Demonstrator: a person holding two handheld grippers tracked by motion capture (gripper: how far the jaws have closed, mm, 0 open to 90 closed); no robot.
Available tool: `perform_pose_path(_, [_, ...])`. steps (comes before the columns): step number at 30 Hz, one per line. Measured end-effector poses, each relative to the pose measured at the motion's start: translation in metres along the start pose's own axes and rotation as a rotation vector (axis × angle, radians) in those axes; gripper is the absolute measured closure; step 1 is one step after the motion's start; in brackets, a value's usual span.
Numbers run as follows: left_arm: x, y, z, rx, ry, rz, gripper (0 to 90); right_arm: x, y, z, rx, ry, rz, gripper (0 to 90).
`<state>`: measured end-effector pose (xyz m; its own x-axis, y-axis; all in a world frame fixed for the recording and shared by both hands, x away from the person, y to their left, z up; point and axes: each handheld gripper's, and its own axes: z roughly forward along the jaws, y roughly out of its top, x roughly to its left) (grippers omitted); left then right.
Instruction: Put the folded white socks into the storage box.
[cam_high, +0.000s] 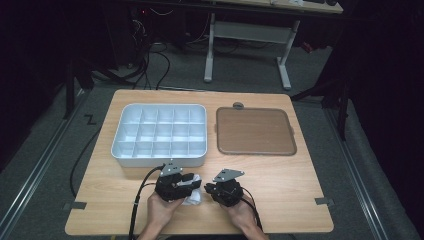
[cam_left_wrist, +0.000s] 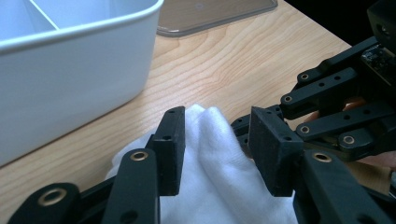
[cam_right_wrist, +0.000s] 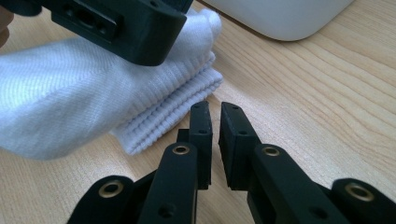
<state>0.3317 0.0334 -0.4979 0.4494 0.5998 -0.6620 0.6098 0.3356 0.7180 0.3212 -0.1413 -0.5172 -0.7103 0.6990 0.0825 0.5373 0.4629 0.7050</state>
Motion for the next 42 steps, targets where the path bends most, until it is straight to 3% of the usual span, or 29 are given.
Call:
perform_pose_path(5, [0.0, 0.006, -0.006, -0.015, -0.005, -0.001, 54.3, 0.0, 0.0, -0.003, -0.008, -0.002, -0.009, 84.3])
perform_pose_path(9, [0.002, 0.012, -0.012, -0.025, 0.007, -0.031, 54.1, 0.0, -0.001, -0.007, -0.017, -0.007, -0.012, 84.2])
perform_pose_path(17, [0.015, 0.018, -0.025, -0.031, 0.081, -0.022, 53.3, 0.004, 0.004, -0.024, -0.045, -0.012, -0.021, 84.2])
perform_pose_path(22, [0.021, 0.015, -0.025, -0.022, 0.116, -0.01, 53.0, 0.01, 0.011, -0.03, -0.06, -0.002, -0.042, 84.2])
perform_pose_path(30, [0.023, 0.009, -0.02, -0.006, 0.138, -0.002, 52.7, 0.026, 0.026, -0.039, -0.106, 0.038, -0.085, 84.2])
perform_pose_path(37, [0.023, 0.004, -0.014, 0.009, 0.152, 0.015, 52.8, 0.043, 0.037, -0.033, -0.101, 0.085, -0.122, 83.7])
perform_pose_path(42, [0.024, 0.001, -0.012, 0.015, 0.159, 0.031, 53.1, 0.046, 0.032, -0.02, -0.063, 0.082, -0.136, 83.5])
